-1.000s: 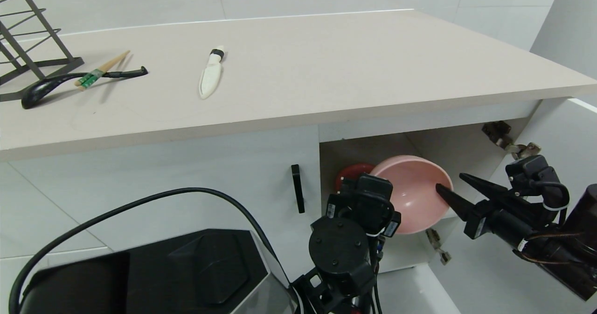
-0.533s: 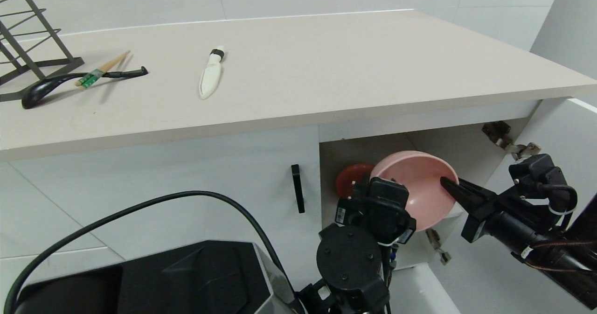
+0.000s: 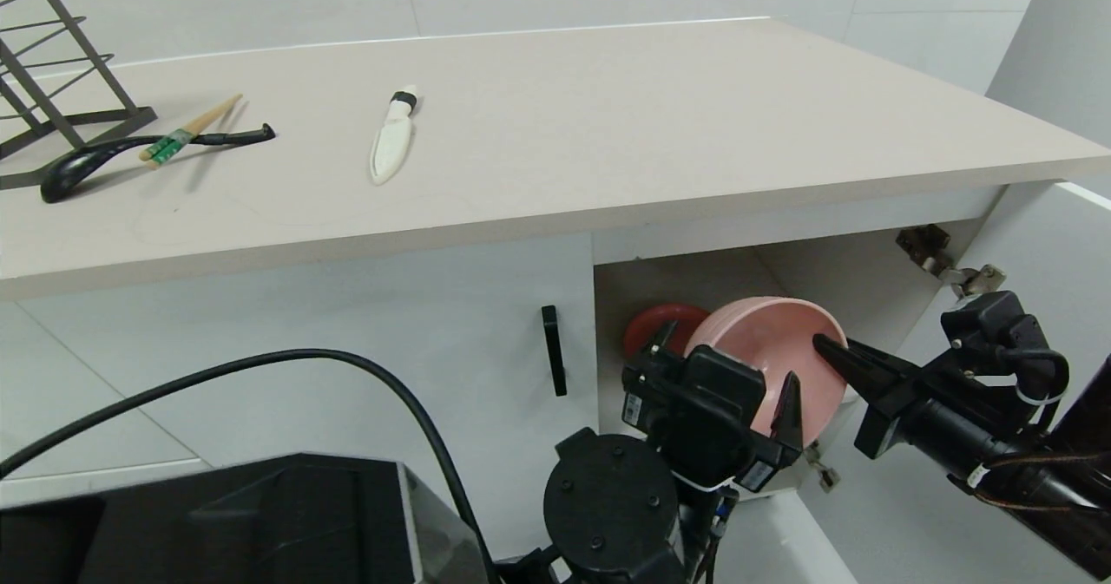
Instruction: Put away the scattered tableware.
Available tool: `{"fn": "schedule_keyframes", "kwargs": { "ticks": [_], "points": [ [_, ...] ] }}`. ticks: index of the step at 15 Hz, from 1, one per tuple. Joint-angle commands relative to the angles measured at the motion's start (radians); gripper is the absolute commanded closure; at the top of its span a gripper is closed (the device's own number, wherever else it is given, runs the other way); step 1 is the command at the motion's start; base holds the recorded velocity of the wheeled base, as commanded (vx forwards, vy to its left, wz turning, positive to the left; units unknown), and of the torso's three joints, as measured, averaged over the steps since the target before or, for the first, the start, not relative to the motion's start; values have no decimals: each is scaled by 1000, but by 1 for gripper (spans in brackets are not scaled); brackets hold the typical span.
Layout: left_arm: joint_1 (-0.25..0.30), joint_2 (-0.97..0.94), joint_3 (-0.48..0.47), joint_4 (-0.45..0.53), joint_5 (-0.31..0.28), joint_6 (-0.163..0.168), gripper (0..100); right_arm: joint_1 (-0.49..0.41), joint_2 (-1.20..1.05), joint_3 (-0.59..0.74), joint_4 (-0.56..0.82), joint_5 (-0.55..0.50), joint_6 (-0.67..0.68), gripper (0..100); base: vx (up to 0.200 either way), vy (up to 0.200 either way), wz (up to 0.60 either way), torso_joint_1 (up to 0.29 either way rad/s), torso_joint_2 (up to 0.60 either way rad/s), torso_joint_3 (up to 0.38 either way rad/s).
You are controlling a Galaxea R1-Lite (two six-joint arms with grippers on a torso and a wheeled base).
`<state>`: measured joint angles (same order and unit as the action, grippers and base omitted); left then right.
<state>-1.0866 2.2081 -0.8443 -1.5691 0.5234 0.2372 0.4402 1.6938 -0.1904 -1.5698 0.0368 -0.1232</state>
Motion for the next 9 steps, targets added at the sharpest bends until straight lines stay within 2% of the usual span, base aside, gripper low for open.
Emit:
{"fn": "schedule_keyframes", "kwargs": {
  "ticks": [1,2,3,4,7,9],
  "points": [
    [7,-73,96,-2,-54,-26,0,-1,12,8,-1,-2,-1,100,0,0,0,0,0,0],
    [7,-88,120,-2,-79,-36,0,-3,15,8,-1,-2,-1,100,0,0,0,0,0,0],
    [14,-113,169,-2,-117,-65,0,-8,18,8,-1,-2,-1,100,0,0,0,0,0,0],
    [22,-123,189,-2,-120,-76,0,-11,18,8,-1,-2,-1,100,0,0,0,0,0,0],
    [24,-194,315,-2,-198,-84,0,-15,18,11,-1,-2,-1,100,0,0,0,0,0,0],
    [22,-298,450,-2,-273,-85,0,-15,27,22,-1,-2,-1,100,0,0,0,0,0,0]
  ]
}}
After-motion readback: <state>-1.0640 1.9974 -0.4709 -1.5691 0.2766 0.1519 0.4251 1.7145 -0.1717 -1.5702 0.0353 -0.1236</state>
